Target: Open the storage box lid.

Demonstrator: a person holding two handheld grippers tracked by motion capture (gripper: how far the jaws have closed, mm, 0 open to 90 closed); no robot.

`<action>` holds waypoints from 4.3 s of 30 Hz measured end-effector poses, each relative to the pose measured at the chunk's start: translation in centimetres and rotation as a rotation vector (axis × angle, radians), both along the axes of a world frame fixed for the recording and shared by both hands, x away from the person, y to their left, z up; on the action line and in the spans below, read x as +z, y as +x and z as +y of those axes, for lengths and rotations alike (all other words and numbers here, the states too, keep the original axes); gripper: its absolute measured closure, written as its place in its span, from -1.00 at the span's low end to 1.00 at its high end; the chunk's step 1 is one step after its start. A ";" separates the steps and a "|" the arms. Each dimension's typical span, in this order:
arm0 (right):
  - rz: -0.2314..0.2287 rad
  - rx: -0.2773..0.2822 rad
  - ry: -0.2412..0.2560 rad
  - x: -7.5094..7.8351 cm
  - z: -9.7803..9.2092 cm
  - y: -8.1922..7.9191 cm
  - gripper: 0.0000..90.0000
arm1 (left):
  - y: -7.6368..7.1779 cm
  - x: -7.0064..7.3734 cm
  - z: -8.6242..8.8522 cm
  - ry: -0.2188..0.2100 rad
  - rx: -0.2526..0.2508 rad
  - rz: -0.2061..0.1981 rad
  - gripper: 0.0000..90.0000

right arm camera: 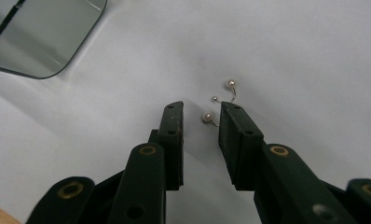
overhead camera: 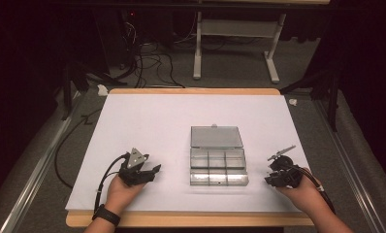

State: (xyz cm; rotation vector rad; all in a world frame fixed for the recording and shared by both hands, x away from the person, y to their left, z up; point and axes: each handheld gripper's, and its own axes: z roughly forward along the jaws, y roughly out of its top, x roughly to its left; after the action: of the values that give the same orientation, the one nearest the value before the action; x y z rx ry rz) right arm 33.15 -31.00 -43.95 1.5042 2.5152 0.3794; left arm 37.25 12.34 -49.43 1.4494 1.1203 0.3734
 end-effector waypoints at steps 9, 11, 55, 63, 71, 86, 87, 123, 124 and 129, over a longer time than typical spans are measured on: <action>0.031 0.020 -0.019 -0.1 0.3 0.9 0.66 | 0.1 0.0 0.0 0.000 -0.002 0.010 -0.18; 0.038 0.015 -0.017 -0.1 0.3 0.9 0.77 | 0.1 0.0 0.0 -0.004 -0.002 0.007 -0.18; 0.077 0.064 -0.035 0.3 1.7 2.7 0.92 | 0.1 0.0 0.1 -0.007 -0.003 0.017 -0.19; 0.071 0.073 -0.017 1.4 1.7 2.3 0.92 | 0.1 0.0 0.1 0.000 -0.004 0.014 -0.19; 0.073 0.101 -0.015 2.4 2.4 1.9 0.92 | 0.1 0.0 0.1 0.000 -0.004 0.014 -0.19; 0.068 0.158 -0.011 4.7 4.8 1.8 0.93 | 0.1 0.0 0.0 -0.005 -0.003 0.012 -0.19; 0.065 0.162 -0.012 4.8 5.0 1.8 0.93 | 0.1 0.0 0.0 -0.006 -0.003 0.012 -0.19; 0.078 0.336 -0.021 4.5 11.9 2.9 0.94 | 0.1 0.0 0.1 -0.015 -0.007 0.020 -0.19; 0.078 0.343 -0.020 4.4 12.1 2.9 0.94 | 0.1 0.0 0.1 -0.014 -0.007 0.019 -0.19; 0.090 0.357 -0.020 3.8 13.0 3.2 0.93 | 0.1 0.0 0.1 -0.016 -0.008 0.020 -0.19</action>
State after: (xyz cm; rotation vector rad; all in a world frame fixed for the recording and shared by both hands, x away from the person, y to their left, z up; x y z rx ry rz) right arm 36.34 -18.02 -40.18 1.0837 2.8521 0.3408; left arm 37.38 12.44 -49.40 1.4459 1.1306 0.3444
